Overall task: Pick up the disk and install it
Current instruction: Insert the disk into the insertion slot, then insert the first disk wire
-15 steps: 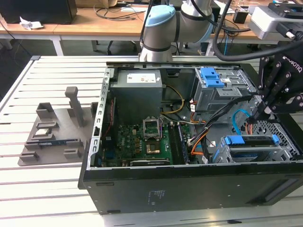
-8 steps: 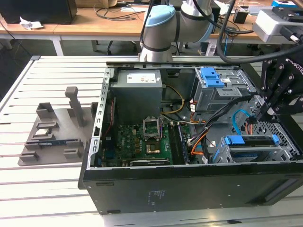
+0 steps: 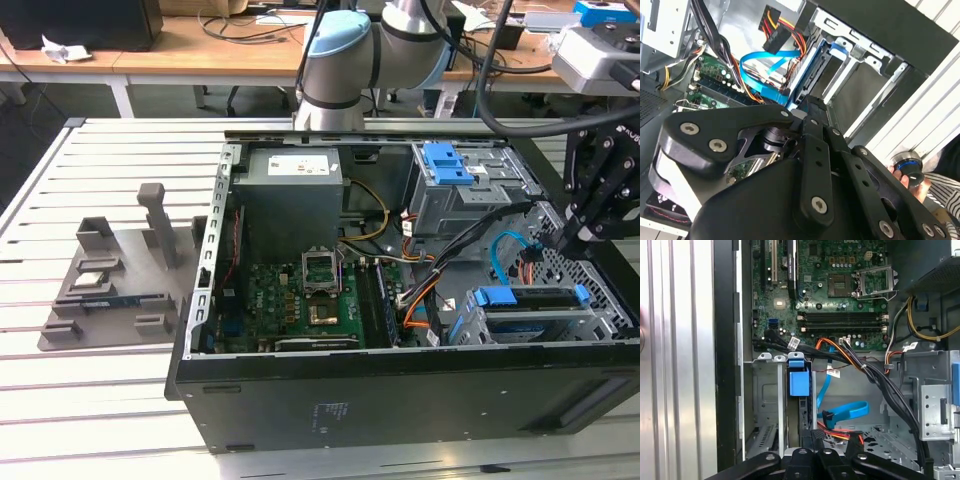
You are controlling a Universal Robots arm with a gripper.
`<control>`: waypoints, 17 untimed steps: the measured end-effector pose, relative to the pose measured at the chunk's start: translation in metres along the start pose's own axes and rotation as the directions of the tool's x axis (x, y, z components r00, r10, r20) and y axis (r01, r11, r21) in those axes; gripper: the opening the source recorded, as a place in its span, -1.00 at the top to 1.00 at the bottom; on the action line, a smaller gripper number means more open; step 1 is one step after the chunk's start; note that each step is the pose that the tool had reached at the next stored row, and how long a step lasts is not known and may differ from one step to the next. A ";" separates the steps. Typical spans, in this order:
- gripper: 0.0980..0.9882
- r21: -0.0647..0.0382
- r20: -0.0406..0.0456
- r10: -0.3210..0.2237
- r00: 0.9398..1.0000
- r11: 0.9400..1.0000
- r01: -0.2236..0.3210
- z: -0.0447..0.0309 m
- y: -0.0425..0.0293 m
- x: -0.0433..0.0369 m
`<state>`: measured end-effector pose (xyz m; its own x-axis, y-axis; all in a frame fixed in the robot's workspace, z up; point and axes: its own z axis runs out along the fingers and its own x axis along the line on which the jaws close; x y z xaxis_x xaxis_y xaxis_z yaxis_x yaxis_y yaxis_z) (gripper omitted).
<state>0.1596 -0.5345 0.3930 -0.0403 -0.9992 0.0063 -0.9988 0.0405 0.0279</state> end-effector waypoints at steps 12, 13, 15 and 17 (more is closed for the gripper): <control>0.98 0.000 -0.001 0.000 1.000 1.000 0.000 0.0003 -0.0028 -0.0016; 0.96 0.000 -0.001 0.000 1.000 1.000 0.000 0.0003 -0.0028 -0.0016; 0.69 0.000 -0.001 0.000 1.000 1.000 0.000 0.0003 -0.0028 -0.0016; 0.41 0.000 -0.001 0.000 1.000 1.000 0.000 0.0003 -0.0028 -0.0016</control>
<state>0.1624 -0.5330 0.3926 -0.0403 -0.9992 0.0074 -0.9988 0.0405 0.0279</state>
